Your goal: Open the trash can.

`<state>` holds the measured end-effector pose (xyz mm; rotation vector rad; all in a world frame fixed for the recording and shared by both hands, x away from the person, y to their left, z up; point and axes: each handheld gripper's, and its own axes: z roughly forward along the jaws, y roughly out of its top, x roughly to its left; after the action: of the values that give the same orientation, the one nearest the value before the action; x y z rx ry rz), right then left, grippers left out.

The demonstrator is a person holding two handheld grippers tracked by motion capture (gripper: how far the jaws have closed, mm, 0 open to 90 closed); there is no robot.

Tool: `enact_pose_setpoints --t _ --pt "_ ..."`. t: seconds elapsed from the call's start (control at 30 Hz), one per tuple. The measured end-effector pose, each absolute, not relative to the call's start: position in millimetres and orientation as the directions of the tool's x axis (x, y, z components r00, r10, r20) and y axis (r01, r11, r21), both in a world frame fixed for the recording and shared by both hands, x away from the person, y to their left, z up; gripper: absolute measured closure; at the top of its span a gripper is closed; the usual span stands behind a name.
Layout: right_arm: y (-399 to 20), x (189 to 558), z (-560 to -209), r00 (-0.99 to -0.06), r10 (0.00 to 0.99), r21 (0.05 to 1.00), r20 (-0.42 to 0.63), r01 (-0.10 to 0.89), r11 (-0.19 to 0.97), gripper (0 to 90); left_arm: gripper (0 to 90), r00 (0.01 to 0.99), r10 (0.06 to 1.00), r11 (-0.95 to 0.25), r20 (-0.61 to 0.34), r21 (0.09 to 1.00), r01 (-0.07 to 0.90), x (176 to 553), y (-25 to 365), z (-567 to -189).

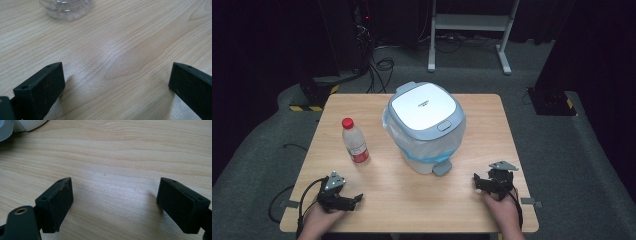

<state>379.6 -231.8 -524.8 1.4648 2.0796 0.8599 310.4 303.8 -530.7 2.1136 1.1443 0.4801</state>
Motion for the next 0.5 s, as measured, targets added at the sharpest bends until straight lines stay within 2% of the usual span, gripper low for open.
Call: enact_pose_setpoints --t 0.37,0.4,0.43,0.5 --pt "-232.0 379.3 -524.7 -0.347 0.938 0.712 -0.014 0.656 0.253 15.2 0.4 0.553 0.833 -0.389 0.0 0.71 0.587 311.0 304.3 -530.5" --pt "-232.2 378.2 -524.4 -0.344 0.939 0.716 -0.013 0.652 0.249 21.8 0.4 0.551 0.835 -0.388 0.0 0.711 0.587 310.9 303.8 -530.5" --pt "-232.2 378.2 -524.4 -0.344 0.939 0.716 -0.013 0.652 0.249 21.8 0.7 0.551 0.835 -0.388 0.0 0.711 0.587 310.9 303.8 -530.5" --pt "-234.2 373.0 -523.5 -0.333 0.943 0.736 -0.019 0.633 0.239 42.6 1.7 0.545 0.839 -0.383 0.0 0.712 0.589 309.3 302.8 -529.7"
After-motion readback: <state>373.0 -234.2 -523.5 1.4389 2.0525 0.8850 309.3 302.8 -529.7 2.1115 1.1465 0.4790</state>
